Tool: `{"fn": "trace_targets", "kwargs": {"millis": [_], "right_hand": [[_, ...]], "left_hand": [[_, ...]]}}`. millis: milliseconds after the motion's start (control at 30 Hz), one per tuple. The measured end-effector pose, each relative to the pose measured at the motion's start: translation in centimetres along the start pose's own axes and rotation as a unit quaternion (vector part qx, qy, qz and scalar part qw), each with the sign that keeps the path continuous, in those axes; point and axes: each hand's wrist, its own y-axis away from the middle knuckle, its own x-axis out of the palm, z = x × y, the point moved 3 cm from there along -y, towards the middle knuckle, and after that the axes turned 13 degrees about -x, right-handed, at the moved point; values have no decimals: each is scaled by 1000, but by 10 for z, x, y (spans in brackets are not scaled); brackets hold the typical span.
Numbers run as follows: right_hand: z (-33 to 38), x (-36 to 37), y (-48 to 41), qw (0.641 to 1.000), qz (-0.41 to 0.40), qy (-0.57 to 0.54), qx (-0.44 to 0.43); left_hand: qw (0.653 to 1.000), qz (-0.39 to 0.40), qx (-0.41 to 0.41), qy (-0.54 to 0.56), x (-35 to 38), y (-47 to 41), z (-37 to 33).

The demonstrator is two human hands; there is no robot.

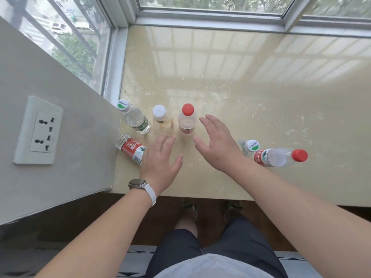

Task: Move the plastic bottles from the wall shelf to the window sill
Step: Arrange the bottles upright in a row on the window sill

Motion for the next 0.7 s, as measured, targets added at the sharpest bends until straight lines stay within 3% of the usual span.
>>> {"fn": "trace_targets", "kwargs": {"millis": [267, 700], "right_hand": [[11, -10, 57, 988, 49, 125, -73], [-35, -26, 163, 977, 30, 208, 38]], "left_hand": [[990, -7, 110, -84, -15, 16, -25], [963, 87, 212, -143, 18, 44, -85]]}}
